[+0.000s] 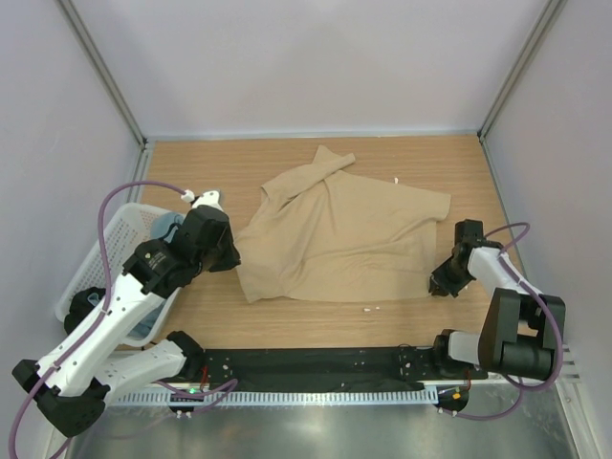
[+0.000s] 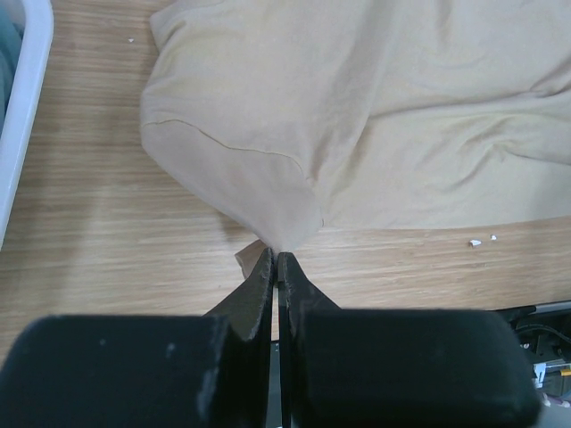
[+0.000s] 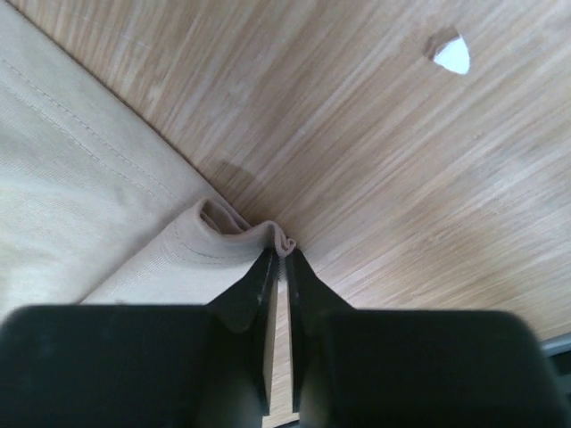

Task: Fold and stack the t-shirts
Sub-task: Flatten the tshirt out

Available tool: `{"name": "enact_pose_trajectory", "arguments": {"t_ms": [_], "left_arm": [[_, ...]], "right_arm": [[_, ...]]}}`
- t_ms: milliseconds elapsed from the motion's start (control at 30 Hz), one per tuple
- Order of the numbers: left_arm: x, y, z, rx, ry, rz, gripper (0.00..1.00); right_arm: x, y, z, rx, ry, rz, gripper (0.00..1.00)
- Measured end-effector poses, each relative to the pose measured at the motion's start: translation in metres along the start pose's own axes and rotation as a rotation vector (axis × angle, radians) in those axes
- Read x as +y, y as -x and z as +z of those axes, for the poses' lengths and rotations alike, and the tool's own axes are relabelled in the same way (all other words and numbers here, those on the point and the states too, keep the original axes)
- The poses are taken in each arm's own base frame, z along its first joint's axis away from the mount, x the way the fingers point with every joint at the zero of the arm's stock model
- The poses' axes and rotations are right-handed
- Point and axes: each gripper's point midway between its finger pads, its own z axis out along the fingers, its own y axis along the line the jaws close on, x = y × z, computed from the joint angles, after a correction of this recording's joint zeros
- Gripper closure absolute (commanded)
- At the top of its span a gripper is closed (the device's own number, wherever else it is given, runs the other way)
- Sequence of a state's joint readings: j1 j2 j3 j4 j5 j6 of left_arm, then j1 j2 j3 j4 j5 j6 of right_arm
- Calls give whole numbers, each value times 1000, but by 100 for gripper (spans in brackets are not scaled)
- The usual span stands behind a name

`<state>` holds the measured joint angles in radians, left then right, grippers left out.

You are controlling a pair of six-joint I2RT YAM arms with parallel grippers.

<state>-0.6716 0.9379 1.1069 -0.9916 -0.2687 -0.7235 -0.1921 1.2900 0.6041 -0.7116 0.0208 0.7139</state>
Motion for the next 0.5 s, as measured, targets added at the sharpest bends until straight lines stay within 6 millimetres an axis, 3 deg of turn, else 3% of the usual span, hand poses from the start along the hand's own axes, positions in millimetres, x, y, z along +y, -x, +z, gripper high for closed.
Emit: {"name": "enact_pose_trajectory", "arguments": {"t_ms": [33, 200, 333, 433, 500], "left_arm": [[0, 0, 0, -1, 2, 0, 100], [1, 9, -5, -29, 10, -5, 100], [-7, 37, -20, -111, -10, -24, 100], [-20, 84, -31, -223, -34, -41, 100], [-27, 119, -36, -297, -43, -61, 100]], "right_arm": [[1, 0, 0, 2, 2, -3, 98], [6, 5, -1, 7, 7, -29, 99], [16, 19, -10, -43, 34, -33, 99], [42, 54, -44, -153, 105, -27, 99], [78, 97, -87, -290, 207, -20, 99]]}}
